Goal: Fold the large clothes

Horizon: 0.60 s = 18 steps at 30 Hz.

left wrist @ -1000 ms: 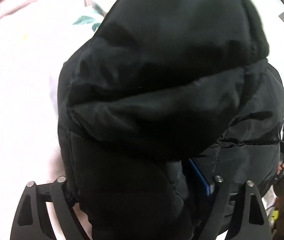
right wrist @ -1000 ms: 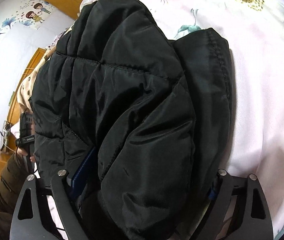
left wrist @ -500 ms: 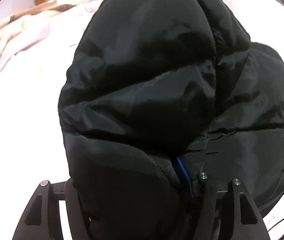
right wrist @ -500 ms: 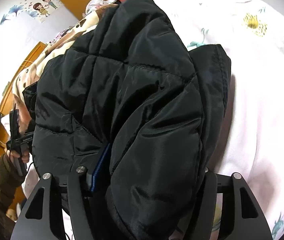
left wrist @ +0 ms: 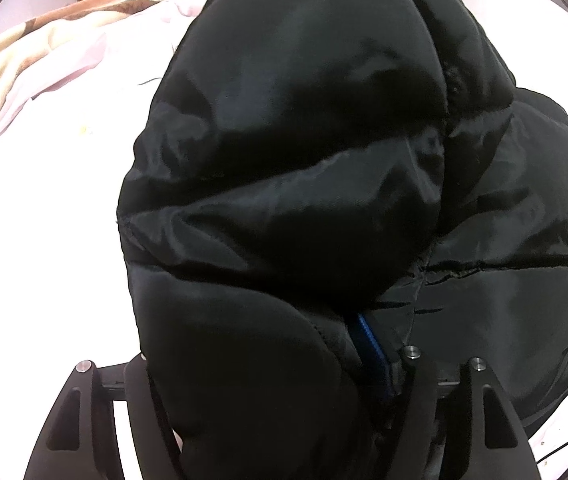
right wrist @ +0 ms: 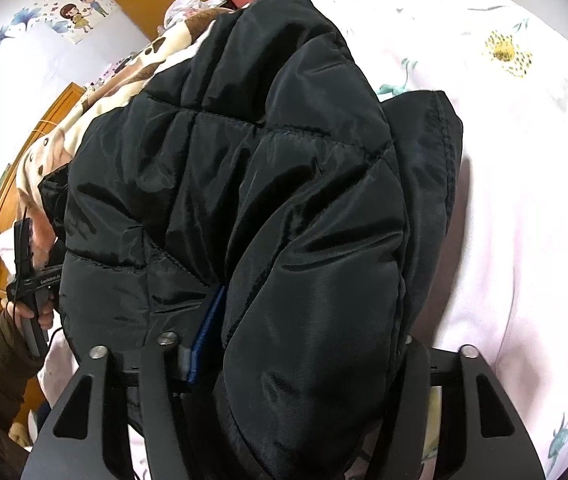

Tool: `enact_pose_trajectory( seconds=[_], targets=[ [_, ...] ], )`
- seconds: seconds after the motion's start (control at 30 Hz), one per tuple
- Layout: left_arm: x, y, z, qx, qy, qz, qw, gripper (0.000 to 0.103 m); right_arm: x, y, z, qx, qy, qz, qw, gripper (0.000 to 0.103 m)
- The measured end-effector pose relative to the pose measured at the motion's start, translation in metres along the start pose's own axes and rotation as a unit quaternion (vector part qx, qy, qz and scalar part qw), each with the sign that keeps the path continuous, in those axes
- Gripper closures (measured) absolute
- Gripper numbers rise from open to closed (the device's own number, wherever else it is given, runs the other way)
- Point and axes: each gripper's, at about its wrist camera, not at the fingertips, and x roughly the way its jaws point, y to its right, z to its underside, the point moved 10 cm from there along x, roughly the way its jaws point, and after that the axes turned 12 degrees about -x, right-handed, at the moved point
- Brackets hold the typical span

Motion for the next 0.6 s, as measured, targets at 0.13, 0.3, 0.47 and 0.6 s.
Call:
enact_pose_trajectory(
  seconds=[0.13, 0.3, 0.47, 0.6],
  targets=[
    [-0.013, 0.004, 0.006, 0.004, 0.015, -0.011, 0.9998, 0.051, -0.003, -0.009, -0.002, -0.018, 0.007, 0.025, 1.000, 0.059],
    [-0.029, 0.001, 0.005, -0.008, 0.021, -0.005, 0.9997, 0.063, -0.012, -0.023, -0.007, -0.034, 0.019, 0.054, 0.998, 0.066],
    [-0.054, 0.011, 0.006, -0.009, 0.040, -0.005, 0.9991, 0.070, -0.026, -0.037, -0.010, -0.036, 0.047, 0.064, 0.996, 0.072],
    [-0.079, 0.011, 0.005, -0.020, 0.052, 0.016, 0.9983, 0.072, -0.042, -0.044, -0.016, -0.041, 0.072, 0.064, 0.995, 0.073]
  ],
)
